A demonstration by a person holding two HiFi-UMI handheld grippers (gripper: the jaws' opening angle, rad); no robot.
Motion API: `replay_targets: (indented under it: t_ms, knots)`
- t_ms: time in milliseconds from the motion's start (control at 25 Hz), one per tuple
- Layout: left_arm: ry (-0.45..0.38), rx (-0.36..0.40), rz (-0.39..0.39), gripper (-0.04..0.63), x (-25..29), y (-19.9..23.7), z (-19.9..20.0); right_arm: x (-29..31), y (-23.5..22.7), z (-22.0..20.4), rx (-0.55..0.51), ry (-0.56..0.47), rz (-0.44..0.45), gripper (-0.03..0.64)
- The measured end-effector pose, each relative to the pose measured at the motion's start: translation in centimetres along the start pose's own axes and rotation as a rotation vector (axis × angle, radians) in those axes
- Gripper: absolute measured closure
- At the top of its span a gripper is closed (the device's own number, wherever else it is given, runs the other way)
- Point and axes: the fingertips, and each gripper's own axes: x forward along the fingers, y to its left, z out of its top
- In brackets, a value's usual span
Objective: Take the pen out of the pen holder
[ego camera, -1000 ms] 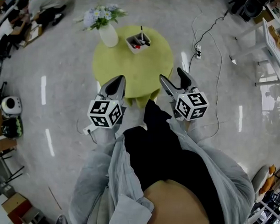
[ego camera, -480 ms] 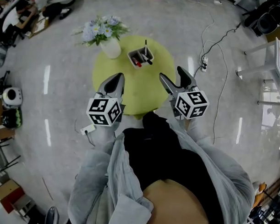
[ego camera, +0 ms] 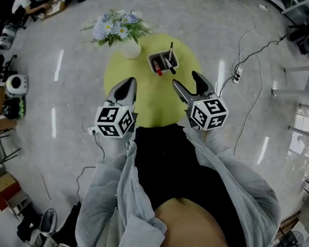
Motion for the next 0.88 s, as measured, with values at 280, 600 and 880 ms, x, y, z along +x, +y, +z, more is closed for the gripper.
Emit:
replay_targets:
  t_ms: [280,600,880]
  knots:
    - [0.039,-0.058,0.068,0.578,-0.9,1.4,-1.7,2.1,1.7,-1.6,0.017,0.067,0.079,0.285]
    - [0.087,-0.053,0.094,0.578,-2.0,2.9,-2.3,4.7,4.0,-3.5,0.021,0.145,0.118,0.302]
    - [0.124,-0.101,0.099,0.578,-2.9,4.9,-3.3,7.5,4.0,-5.4,0.009,0.197,0.029,0.328]
